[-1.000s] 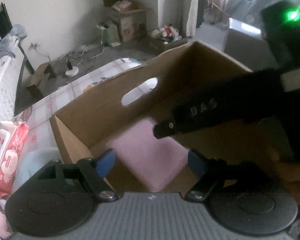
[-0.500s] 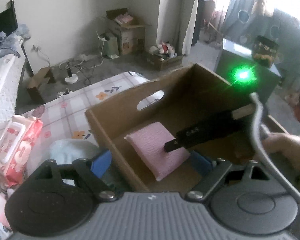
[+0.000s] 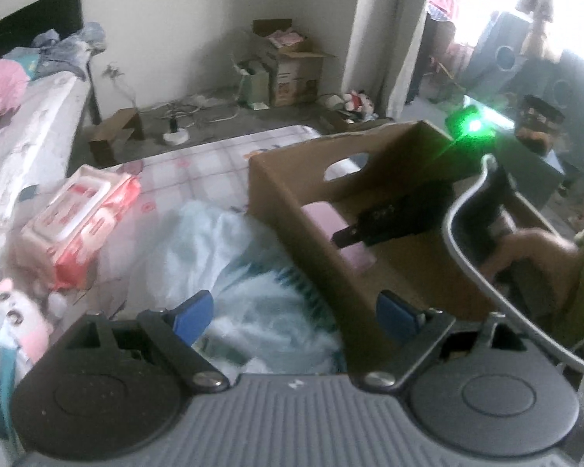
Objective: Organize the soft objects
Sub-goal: 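Open the left gripper and withdraw it from the box, then grasp the white cotton-swab bag with the left gripper, then carry the cotton-swab bag with the left gripper into the cardboard box, then release the cotton-swab bag beside the pink pad and withdraw the left gripper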
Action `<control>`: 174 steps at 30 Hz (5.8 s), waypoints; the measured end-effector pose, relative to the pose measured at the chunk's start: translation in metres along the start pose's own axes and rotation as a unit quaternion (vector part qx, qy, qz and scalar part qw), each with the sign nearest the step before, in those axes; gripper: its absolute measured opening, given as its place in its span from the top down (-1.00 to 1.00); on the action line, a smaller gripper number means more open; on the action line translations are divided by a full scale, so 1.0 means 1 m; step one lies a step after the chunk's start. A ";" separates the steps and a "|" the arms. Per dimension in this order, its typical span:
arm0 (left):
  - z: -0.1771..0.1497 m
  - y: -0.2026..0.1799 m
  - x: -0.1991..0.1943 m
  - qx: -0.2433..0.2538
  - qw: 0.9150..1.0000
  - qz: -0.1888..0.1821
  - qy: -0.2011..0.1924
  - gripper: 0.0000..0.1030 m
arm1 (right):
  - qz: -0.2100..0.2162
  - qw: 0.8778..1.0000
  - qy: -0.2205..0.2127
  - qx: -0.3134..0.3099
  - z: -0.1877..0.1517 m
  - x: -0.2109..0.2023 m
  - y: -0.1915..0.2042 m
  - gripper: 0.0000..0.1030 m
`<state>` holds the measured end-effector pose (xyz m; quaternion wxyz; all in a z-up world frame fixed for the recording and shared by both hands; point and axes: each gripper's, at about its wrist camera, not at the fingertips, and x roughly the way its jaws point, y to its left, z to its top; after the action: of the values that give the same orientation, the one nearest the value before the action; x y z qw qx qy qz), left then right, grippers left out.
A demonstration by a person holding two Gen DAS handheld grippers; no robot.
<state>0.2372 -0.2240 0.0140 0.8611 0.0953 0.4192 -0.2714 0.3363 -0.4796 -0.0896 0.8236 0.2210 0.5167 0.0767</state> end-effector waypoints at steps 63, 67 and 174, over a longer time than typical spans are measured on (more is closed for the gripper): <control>-0.167 0.129 -0.079 -0.206 0.977 0.040 -0.040 0.07 | 0.145 0.965 0.052 -0.210 -0.131 0.006 0.309 0.48; -0.166 0.118 -0.096 -0.191 0.979 0.042 -0.049 0.07 | 0.159 0.965 0.040 -0.204 -0.138 -0.017 0.307 0.50; -0.070 -0.019 -0.105 -0.016 0.996 -0.040 -0.084 -0.94 | 0.030 0.981 -0.181 0.057 -0.098 -0.175 0.049 -0.52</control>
<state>0.1270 -0.1716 0.0519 0.8830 0.0415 0.3536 -0.3058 0.1748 -0.4702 0.0387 0.8868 0.2933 0.3557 0.0308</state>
